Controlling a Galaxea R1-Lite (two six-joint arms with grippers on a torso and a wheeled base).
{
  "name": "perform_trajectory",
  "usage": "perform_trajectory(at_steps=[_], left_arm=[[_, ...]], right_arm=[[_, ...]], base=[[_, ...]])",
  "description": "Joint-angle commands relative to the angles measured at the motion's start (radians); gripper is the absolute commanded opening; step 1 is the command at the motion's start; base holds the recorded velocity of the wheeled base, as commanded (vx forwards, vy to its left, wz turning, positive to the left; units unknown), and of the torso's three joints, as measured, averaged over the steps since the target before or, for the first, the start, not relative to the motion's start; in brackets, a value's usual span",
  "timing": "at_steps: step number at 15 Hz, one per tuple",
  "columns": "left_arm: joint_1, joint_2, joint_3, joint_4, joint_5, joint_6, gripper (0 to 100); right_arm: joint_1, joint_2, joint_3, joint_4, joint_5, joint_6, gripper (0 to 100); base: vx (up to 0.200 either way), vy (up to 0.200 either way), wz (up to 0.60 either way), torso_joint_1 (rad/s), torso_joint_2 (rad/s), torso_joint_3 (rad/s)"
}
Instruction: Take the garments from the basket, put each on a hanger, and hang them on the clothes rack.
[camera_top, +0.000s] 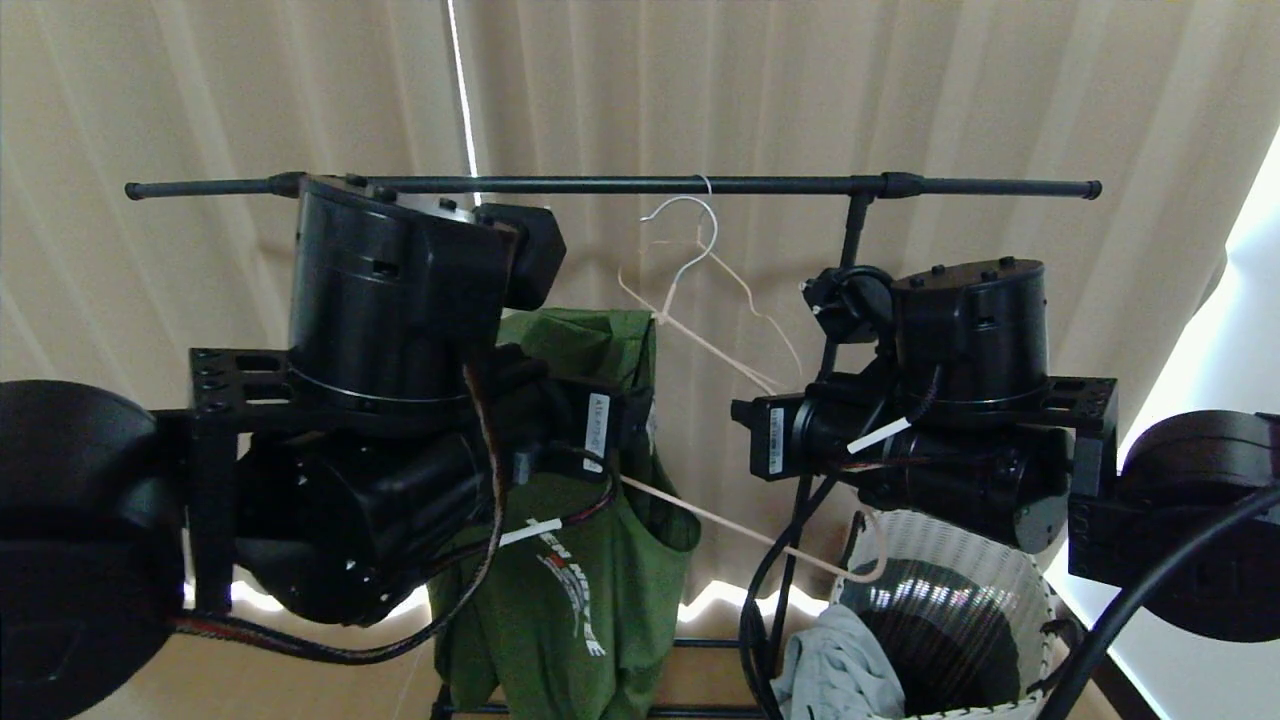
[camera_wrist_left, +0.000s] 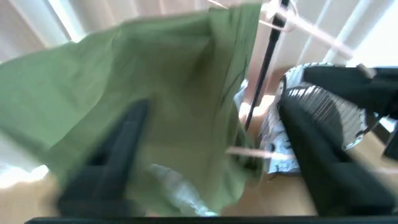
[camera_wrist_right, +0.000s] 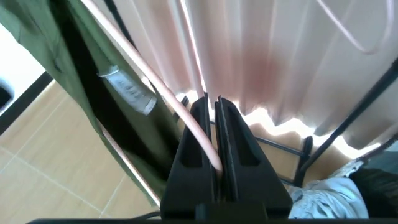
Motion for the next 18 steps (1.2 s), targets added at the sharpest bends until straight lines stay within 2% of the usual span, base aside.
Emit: perform_trajectory(at_steps=[1, 2, 5, 6, 7, 8, 9, 11, 12, 16, 18], left_arm=[[0.02, -0.142, 0.128, -0.029, -0.004, 0.097, 100], [0.037, -0.184, 0.177, -0.084, -0.03, 0.154, 100], [0.142, -0.25, 0.273, -0.282, -0.202, 0.346, 100], [0.159, -0.257, 0.283, -0.307, -0.232, 0.375, 100], [0.196, -0.258, 0.293, -0.342, -0.295, 0.461, 100], [0.207, -0.257, 0.293, -0.345, -0.318, 0.499, 100], [0.212, -0.254, 0.292, -0.345, -0.381, 0.564, 100], [0.21, -0.25, 0.299, -0.343, -0.465, 0.647, 100], [0.21, -0.238, 0.29, -0.345, -0.49, 0.685, 100], [0.244, -0.171, 0.24, -0.347, -0.491, 0.725, 100], [0.251, -0.166, 0.255, -0.345, -0.496, 0.777, 100]], right_arm=[[-0.002, -0.073, 0.055, 0.001, -0.006, -0.006, 0], [-0.002, -0.109, 0.08, -0.001, -0.006, -0.025, 0], [-0.002, -0.19, 0.151, -0.008, 0.0, -0.148, 0], [-0.002, -0.197, 0.169, -0.028, 0.002, -0.167, 0], [-0.002, -0.197, 0.2, -0.113, 0.005, -0.22, 0], [-0.002, -0.191, 0.212, -0.149, 0.005, -0.251, 0], [-0.002, -0.179, 0.229, -0.206, 0.006, -0.295, 0], [-0.002, -0.156, 0.241, -0.244, 0.009, -0.318, 0], [-0.002, -0.148, 0.241, -0.246, 0.022, -0.325, 0], [-0.001, -0.155, 0.241, -0.248, 0.04, -0.341, 0], [0.002, -0.158, 0.272, -0.301, 0.046, -0.364, 0]], base=[[0.0, 0.0, 0.0, 0.0, 0.0, 0.0], [0.0, 0.0, 0.0, 0.0, 0.0, 0.0], [0.0, 0.0, 0.0, 0.0, 0.0, 0.0], [0.0, 0.0, 0.0, 0.0, 0.0, 0.0], [0.0, 0.0, 0.0, 0.0, 0.0, 0.0], [0.0, 0.0, 0.0, 0.0, 0.0, 0.0], [0.0, 0.0, 0.0, 0.0, 0.0, 0.0], [0.0, 0.0, 0.0, 0.0, 0.0, 0.0], [0.0, 0.0, 0.0, 0.0, 0.0, 0.0], [0.0, 0.0, 0.0, 0.0, 0.0, 0.0], [0.0, 0.0, 0.0, 0.0, 0.0, 0.0]])
